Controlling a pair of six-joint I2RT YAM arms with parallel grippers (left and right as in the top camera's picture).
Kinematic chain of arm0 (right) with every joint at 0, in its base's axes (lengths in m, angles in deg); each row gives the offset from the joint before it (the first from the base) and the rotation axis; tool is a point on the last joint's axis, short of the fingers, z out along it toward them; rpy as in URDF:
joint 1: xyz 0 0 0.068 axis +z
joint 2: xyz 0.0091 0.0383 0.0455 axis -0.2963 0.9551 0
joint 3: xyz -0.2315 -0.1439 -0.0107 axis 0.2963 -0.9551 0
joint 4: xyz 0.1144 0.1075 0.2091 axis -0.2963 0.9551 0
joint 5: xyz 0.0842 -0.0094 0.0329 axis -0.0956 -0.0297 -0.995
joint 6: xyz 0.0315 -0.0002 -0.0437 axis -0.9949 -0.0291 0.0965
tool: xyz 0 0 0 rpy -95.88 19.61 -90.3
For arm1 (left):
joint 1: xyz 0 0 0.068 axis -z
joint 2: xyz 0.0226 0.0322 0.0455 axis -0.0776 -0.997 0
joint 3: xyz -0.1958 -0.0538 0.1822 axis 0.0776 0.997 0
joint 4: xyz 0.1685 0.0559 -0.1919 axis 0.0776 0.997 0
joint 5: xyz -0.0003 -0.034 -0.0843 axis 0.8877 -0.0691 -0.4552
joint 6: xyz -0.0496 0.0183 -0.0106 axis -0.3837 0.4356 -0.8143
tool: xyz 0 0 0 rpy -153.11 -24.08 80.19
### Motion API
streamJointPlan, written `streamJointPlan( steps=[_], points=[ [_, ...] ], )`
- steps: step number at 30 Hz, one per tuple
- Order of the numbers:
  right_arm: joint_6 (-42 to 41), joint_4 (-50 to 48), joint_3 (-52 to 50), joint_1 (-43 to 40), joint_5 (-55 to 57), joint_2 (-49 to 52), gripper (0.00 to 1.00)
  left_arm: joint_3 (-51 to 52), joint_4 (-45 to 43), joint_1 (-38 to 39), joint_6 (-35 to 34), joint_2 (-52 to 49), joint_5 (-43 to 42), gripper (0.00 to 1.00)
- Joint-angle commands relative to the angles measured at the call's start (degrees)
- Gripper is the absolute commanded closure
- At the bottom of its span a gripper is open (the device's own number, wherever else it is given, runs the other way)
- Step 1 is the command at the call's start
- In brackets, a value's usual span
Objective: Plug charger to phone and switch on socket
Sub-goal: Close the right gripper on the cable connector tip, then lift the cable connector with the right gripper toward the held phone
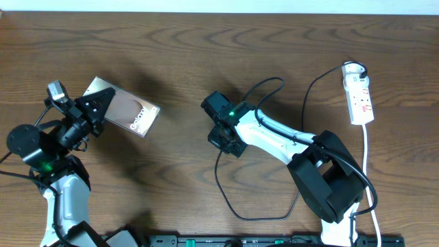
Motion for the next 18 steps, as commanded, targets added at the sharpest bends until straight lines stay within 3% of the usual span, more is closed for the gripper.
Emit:
streamJointPlan(
  steps=[1, 18],
  points=[
    [-0.3, 0.1, -0.3, 0.5, 0.5, 1.9, 0.99, -0.4, -0.7, -0.2, 0.4, 0.4, -1.0, 0.93],
    [0.4, 0.8, -0.3, -1.5, -2.6, 1.9, 0.99, -0.4, -0.7, -0.2, 0.6, 0.4, -0.9, 0.93]
  ],
)
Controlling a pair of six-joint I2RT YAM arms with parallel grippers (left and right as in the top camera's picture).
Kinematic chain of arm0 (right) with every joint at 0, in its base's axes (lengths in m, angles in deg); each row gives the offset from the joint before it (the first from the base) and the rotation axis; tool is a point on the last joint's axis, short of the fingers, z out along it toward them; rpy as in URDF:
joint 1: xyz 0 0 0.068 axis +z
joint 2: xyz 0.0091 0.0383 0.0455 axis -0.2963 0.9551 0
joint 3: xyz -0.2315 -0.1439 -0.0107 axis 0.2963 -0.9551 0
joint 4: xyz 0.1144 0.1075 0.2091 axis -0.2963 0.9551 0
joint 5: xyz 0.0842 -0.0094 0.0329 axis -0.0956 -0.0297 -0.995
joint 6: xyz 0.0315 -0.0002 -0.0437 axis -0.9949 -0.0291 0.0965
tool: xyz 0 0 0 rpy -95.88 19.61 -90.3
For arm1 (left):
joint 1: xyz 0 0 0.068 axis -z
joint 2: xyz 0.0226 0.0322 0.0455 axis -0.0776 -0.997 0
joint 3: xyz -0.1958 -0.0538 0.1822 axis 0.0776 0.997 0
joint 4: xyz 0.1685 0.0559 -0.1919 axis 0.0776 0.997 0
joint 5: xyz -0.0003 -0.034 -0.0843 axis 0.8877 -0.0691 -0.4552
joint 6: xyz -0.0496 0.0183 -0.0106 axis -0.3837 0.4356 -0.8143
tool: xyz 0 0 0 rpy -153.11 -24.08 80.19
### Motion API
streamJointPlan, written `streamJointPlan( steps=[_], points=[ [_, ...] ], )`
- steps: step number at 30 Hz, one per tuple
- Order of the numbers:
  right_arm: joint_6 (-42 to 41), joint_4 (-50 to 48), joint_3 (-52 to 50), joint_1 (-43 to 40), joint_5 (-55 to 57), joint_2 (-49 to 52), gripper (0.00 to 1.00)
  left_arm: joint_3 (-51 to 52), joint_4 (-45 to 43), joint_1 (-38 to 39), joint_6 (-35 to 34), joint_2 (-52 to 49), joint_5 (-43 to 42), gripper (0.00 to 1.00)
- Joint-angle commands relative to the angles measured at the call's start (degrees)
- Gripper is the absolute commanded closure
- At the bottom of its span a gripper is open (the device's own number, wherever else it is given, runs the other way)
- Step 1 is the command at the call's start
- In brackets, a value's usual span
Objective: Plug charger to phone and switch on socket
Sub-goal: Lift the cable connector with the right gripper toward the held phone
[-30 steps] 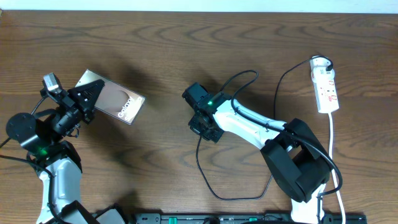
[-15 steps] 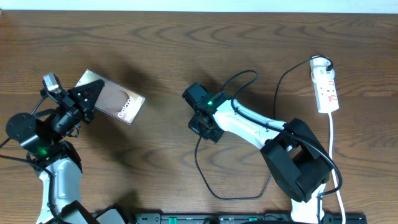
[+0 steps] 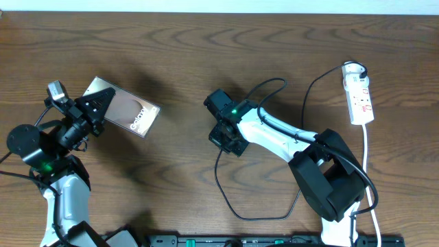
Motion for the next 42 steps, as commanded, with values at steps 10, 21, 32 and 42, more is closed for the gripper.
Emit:
streamJointPlan(
  steps=[10, 21, 32, 42],
  points=[
    [12.6, 5.1, -0.3, -2.0, -3.1, 1.8, 0.99, -0.4, -0.7, -0.2, 1.4, 0.4, -1.0, 0.93],
    [59.5, 3.7, 0.1, -5.8, -15.0, 1.7, 0.99, -0.4, -0.7, -0.2, 3.0, 0.4, -1.0, 0.93],
    [100.6, 1.6, 0.2, -13.5, -66.0, 1.7, 0.99, -0.4, -0.7, -0.2, 7.4, 0.4, -3.6, 0.92],
    [118.6, 2.1, 0.2, -13.0, -77.5, 1.7, 0.99, -0.4, -0.7, -0.2, 12.9, 0.4, -7.7, 0.93]
  ],
)
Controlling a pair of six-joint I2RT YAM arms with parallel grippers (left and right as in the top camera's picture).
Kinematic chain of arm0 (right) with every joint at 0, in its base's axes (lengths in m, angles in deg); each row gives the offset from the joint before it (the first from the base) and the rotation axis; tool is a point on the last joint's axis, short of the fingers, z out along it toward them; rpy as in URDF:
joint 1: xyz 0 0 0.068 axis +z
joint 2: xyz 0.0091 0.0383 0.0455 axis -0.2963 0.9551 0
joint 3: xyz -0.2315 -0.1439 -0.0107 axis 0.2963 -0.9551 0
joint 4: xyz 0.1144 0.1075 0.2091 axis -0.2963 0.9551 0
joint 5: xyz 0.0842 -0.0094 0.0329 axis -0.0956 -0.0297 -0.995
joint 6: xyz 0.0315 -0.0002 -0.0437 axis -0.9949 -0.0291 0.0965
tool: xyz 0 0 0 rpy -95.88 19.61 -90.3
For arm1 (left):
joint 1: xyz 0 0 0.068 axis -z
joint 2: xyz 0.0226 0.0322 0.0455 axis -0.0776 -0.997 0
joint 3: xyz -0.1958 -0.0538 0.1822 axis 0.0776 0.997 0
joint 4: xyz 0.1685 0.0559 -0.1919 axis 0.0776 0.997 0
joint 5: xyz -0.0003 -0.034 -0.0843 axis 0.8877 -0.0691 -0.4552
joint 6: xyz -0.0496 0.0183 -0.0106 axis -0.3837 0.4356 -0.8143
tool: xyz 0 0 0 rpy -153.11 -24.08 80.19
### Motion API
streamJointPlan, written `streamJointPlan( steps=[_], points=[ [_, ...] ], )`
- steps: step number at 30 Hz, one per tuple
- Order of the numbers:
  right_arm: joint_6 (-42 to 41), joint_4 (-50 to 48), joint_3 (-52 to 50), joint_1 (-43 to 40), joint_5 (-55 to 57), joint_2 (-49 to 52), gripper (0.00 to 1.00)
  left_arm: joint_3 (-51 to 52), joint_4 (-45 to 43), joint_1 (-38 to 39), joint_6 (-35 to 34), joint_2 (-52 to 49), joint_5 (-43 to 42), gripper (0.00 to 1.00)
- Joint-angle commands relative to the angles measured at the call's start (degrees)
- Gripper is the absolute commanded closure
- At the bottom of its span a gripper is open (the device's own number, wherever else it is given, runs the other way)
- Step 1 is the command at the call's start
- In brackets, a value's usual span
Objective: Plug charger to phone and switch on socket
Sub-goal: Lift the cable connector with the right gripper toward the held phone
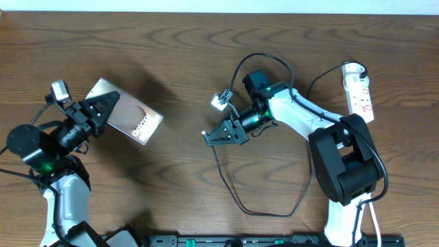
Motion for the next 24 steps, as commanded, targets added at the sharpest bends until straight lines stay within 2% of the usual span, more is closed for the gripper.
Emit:
streamJointPlan(
  steps=[1, 15, 24],
  points=[
    [9.9, -0.2, 0.1, 2.1, -7.5, 0.2, 0.99, -0.4, -0.6, -0.2, 4.0, 0.4, -3.3, 0.93],
    [9.9, -3.4, 0.1, 10.0, -7.5, 0.2, 0.99, -0.4, -0.6, 0.3, 8.2, 0.4, -8.7, 0.92],
    [9.9, -4.0, 0.1, 10.5, -9.7, 0.2, 0.99, -0.4, -0.6, 7.0, 11.3, 0.4, -8.6, 0.93]
  ],
)
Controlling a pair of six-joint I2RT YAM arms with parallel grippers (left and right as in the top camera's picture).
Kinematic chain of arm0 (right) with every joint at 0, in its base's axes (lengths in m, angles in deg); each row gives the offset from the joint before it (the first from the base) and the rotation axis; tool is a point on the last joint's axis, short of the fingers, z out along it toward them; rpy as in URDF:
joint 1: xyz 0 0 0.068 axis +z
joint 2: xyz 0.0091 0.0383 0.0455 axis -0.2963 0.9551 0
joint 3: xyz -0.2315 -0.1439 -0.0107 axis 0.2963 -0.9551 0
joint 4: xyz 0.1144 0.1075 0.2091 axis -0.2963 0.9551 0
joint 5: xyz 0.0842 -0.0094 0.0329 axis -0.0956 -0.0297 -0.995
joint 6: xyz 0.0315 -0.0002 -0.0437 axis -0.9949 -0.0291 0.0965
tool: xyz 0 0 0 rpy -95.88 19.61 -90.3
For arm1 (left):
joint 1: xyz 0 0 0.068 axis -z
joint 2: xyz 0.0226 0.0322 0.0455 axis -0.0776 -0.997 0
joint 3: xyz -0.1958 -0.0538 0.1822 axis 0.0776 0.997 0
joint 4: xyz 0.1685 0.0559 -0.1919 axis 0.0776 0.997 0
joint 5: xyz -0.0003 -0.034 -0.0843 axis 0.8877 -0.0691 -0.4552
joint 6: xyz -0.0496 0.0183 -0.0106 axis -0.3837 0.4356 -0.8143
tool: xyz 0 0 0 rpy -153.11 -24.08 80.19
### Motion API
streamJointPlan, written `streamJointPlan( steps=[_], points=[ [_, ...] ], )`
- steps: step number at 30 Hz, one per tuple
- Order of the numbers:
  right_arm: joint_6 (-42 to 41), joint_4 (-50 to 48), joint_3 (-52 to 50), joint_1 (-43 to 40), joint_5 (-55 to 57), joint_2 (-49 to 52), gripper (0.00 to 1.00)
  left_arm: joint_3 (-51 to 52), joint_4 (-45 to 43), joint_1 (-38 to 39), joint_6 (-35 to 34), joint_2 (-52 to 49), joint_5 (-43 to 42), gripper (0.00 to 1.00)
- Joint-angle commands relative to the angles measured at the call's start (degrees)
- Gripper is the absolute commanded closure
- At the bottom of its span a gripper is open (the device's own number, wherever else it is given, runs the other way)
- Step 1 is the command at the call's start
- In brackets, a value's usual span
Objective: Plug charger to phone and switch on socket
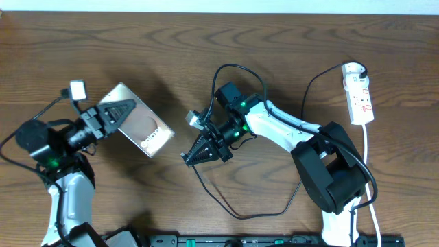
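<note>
A phone [140,125] with a brownish screen is raised off the table at the left, and my left gripper [116,113] is shut on its upper-left end. My right gripper [188,156] points left at mid-table and is shut on the plug end of the black charger cable [226,199]. The plug tip stands a short gap to the right of the phone's lower end. A white socket strip [359,96] lies at the far right, with the cable's charger [351,68] plugged into its top. The switch state is too small to read.
The black cable loops over the right arm and across the table toward the front edge. A white lead [370,171] runs from the socket strip down the right side. A black rail [274,241] lines the front edge.
My right gripper has moved left and down with the cable plug, closer to the phone. My left gripper has carried the phone to the right toward the middle.
First my right gripper was down on the cable at mid-table while my left held the phone at the left. Later the right gripper was turned leftward with the plug end in it. Now phone and plug stand close together, nearly end to end.
</note>
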Motion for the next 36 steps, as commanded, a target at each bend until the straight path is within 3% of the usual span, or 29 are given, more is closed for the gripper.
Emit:
streamJointPlan(
  steps=[1, 15, 36],
  points=[
    [1.3, -0.3, 0.1, 0.6, -3.7, 0.2, 0.99, -0.4, -0.6, 3.2, 3.2, 0.4, -1.3, 0.92],
    [1.3, -0.8, 0.1, 1.4, -4.5, 0.2, 0.99, -0.4, -0.6, 6.1, 8.8, 0.4, -1.3, 0.92],
    [-4.0, -5.8, 0.1, 1.7, -4.5, 0.2, 0.99, -0.2, 0.3, 9.1, 9.4, 0.4, -1.4, 0.93]
  ],
)
